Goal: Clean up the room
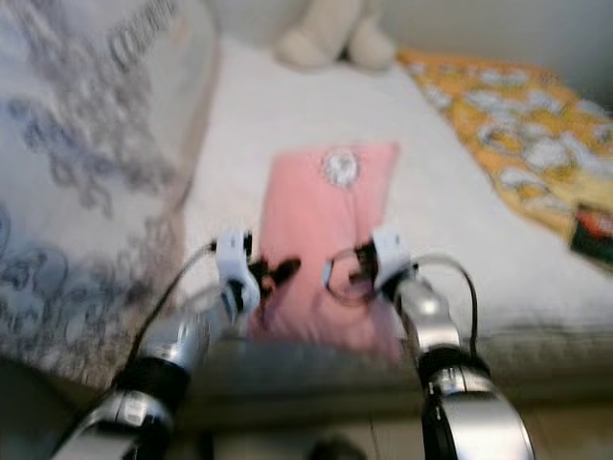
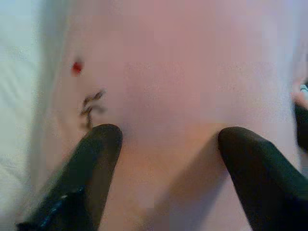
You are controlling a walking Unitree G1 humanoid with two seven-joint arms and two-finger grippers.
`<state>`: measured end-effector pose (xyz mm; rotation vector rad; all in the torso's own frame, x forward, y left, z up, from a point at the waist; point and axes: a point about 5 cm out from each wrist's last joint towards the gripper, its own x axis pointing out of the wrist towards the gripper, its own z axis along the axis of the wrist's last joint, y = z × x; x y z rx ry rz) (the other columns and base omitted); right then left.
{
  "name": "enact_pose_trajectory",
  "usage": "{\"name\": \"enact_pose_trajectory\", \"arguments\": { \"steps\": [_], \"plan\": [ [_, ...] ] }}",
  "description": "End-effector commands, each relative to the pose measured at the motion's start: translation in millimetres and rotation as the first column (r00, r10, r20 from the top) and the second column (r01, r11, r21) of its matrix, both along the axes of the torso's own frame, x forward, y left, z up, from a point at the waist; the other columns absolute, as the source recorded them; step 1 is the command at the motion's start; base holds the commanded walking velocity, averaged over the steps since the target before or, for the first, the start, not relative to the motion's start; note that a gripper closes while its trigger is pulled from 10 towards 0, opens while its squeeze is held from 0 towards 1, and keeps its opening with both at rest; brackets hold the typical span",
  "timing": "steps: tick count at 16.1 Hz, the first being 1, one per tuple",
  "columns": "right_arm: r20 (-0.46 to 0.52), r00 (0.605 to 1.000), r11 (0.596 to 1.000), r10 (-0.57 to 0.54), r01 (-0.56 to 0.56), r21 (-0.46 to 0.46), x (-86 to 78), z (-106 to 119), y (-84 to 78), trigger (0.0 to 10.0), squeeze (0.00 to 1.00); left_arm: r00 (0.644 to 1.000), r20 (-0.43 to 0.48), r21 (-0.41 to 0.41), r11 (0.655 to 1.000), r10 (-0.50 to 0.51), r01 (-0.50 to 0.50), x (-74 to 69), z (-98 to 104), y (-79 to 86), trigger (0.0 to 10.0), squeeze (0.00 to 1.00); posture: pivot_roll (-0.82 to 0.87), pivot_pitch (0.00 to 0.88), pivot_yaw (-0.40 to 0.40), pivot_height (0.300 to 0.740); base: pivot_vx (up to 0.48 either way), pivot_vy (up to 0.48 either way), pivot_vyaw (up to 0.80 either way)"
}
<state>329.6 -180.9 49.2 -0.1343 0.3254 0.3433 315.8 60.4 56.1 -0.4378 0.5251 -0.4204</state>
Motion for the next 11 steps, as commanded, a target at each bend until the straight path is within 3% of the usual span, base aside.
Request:
{"name": "enact_pose_trajectory", "arguments": {
  "steps": [1,4,8,11],
  "plan": [
    [-0.025,1.000,1.000,0.005,-0.005,-0.011,-4.2,-5.3,-2.6,0.0,0.00,1.000,-0.022,-0.037,0.999,-0.008,0.007,0.2,-0.2,-8.3,0.0,0.00,0.09,0.000,-0.093,0.697,0.000,0.000,0.00],
    [-0.014,1.000,1.000,0.003,-0.003,0.000,-3.7,-4.0,-1.3,0.0,0.00,1.000,-0.008,-0.044,0.999,0.003,-0.003,0.5,-0.2,-7.8,0.0,0.00,0.09,0.000,-0.097,0.697,0.000,0.000,0.00],
    [-0.023,0.999,0.995,-0.036,0.038,0.091,-5.4,-6.6,6.2,0.0,0.00,1.000,0.019,-0.065,0.998,0.024,-0.023,5.6,4.1,-2.6,0.0,0.00,0.09,0.000,-0.093,0.697,0.000,0.000,0.00],
    [-0.027,0.999,0.995,-0.038,0.040,0.090,-7.0,-8.3,5.1,0.0,0.00,0.999,0.037,-0.084,0.996,0.016,-0.013,5.3,6.5,-4.5,0.0,0.00,0.09,0.000,-0.090,0.697,0.000,0.000,0.00]
  ]
}}
